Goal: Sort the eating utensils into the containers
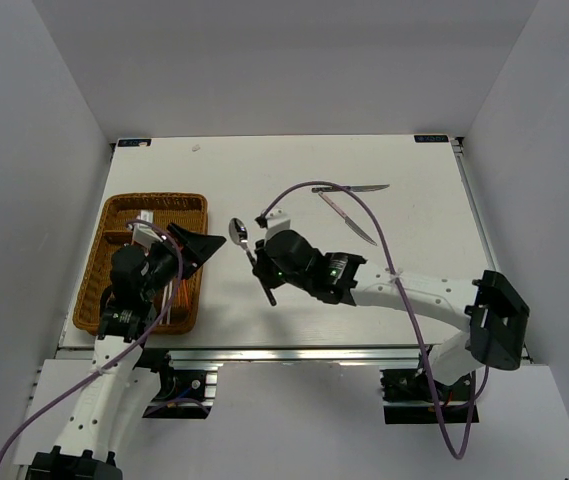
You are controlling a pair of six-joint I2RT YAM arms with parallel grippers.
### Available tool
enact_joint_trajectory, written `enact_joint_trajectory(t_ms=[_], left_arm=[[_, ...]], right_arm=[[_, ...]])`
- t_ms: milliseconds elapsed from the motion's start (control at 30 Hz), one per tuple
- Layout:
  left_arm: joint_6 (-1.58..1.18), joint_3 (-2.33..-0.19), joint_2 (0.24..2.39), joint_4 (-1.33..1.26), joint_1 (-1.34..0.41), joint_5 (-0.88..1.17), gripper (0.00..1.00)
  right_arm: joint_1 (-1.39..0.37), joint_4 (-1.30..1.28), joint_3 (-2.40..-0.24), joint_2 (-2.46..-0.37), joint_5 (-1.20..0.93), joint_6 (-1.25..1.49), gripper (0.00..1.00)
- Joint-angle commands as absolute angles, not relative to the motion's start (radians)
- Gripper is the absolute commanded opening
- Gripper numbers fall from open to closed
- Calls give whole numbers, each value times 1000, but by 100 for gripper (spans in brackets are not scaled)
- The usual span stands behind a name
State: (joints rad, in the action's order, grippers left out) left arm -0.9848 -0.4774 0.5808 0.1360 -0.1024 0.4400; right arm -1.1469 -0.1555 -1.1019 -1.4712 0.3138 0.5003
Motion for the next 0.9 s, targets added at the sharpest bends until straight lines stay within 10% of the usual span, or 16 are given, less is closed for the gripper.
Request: enact_joint_trajectory(t_ms=[0,267,500,600,733,867], left_arm=[[-971,-488,595,106,-129,439,96],[-950,-443,598,152,-130,403,80],[-894,-477,635,144,-130,419,40],[-876,-485,672,130,-132,459,4],[-807,-518,709,167,-130,477,0],[-560,-675,785,443,-130,131,0]], right_arm=[[-1189,-120,-1232,-1508,373,446,0],[-1258,-166,-1397,-1621,396,417,0],[-1272,-190,-1447,-1666,305,405,0],[-1272,-173,-1443,-1666,290,410,0],[-1264,-143,-1411,-1643,279,413,0],[-1247,-140,-1341,-1583,350,437,75]])
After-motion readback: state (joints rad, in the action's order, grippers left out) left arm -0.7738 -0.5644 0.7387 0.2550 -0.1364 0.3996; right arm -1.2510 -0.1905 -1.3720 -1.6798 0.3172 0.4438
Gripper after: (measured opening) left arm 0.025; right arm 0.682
